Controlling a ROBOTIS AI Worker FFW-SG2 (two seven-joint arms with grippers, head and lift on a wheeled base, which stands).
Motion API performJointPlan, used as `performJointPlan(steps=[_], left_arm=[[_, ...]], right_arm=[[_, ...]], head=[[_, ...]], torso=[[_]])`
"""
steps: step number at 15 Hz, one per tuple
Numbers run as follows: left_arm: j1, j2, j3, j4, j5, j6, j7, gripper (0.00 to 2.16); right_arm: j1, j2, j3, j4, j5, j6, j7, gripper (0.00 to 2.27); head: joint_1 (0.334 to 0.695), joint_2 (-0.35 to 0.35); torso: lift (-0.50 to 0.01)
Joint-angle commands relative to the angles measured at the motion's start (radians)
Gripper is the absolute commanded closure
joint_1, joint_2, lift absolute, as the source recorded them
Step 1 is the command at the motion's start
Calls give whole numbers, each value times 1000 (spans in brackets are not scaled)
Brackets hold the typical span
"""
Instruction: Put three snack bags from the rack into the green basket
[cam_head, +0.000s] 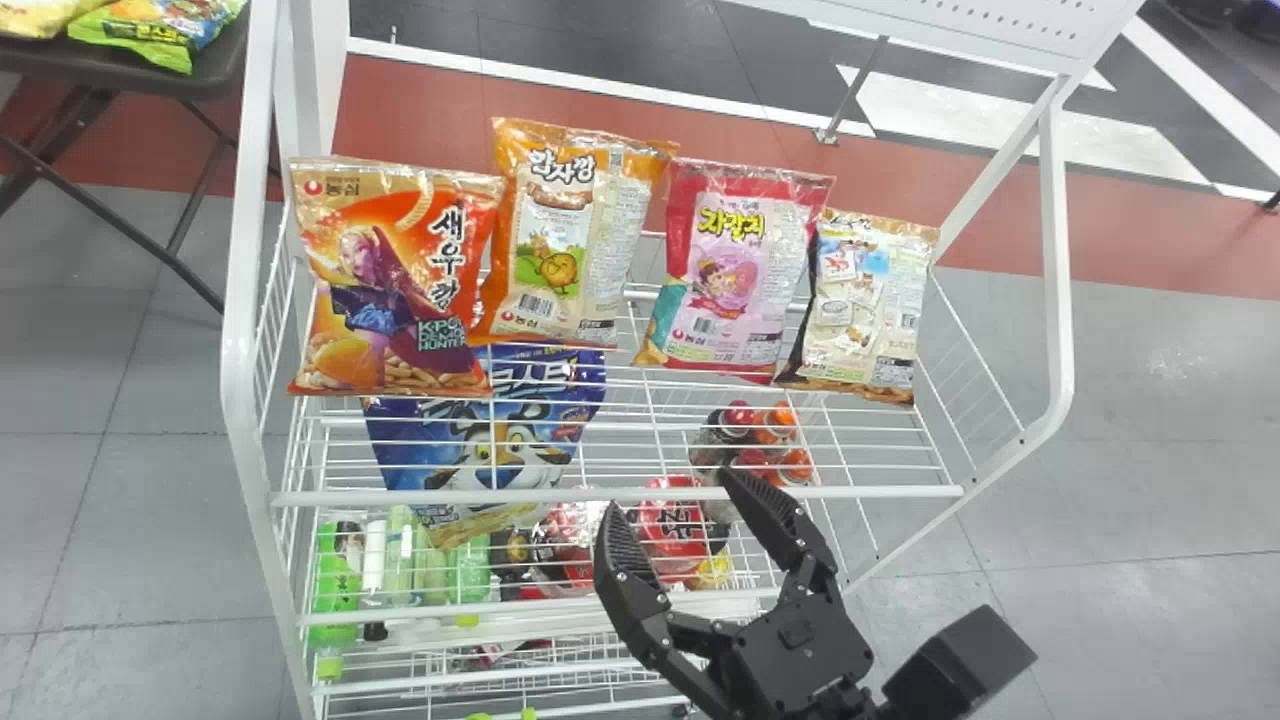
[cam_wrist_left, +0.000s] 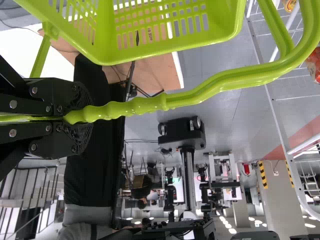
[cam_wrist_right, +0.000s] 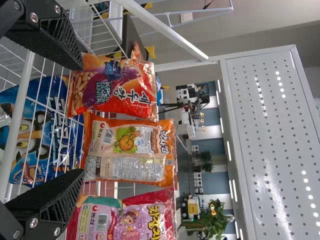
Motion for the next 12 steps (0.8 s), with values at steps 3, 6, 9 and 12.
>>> performJointPlan(steps=[3, 6, 9, 12], left_arm=[[-1, -3, -2, 4, 0, -9, -3, 1646], [-2, -3, -3, 4, -3, -9, -5, 1646], [-2, -3, -6, 2, -6, -9, -3, 1646], [-2, -3, -9, 2, -11, -12, -8, 1642]], right_arm=[[-12, -1, 2, 15, -1, 0, 2, 83], [-29, 1, 6, 25, 0, 0, 5, 83], [-67, 1, 14, 25, 3, 43, 5, 83], [-255, 4, 86, 88, 32, 233, 2, 83]], head=[[695, -350], [695, -350], [695, -350], [695, -350]], torso=[[0], [0], [0], [0]])
